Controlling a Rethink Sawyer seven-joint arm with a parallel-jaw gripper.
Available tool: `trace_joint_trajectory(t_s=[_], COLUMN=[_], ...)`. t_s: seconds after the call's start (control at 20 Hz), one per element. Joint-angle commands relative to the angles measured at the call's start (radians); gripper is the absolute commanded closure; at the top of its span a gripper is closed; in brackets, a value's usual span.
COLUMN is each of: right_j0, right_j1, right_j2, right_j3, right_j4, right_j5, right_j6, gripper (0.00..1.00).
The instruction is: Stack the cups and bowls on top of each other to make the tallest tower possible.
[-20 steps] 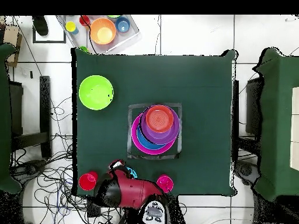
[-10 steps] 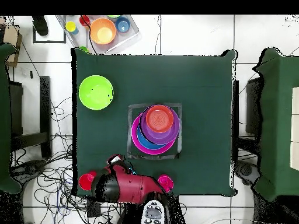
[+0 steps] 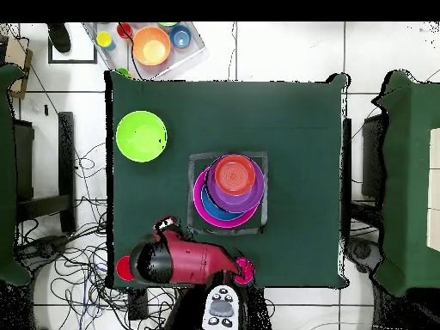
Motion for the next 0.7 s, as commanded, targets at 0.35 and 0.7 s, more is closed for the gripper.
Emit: trace_joint_trajectory(t_s=[0.35,0.7], right_j0=[0.02,0.019], right_j1=[0.132,0.142], right_j2=[0.056,0.032], right_j3=[-0.117,-0.07], right_j4=[-0.01,-0.049], right_j5=[0.0,-0.027], right_j6=[0.052,0.041], gripper=[0.0,0.0])
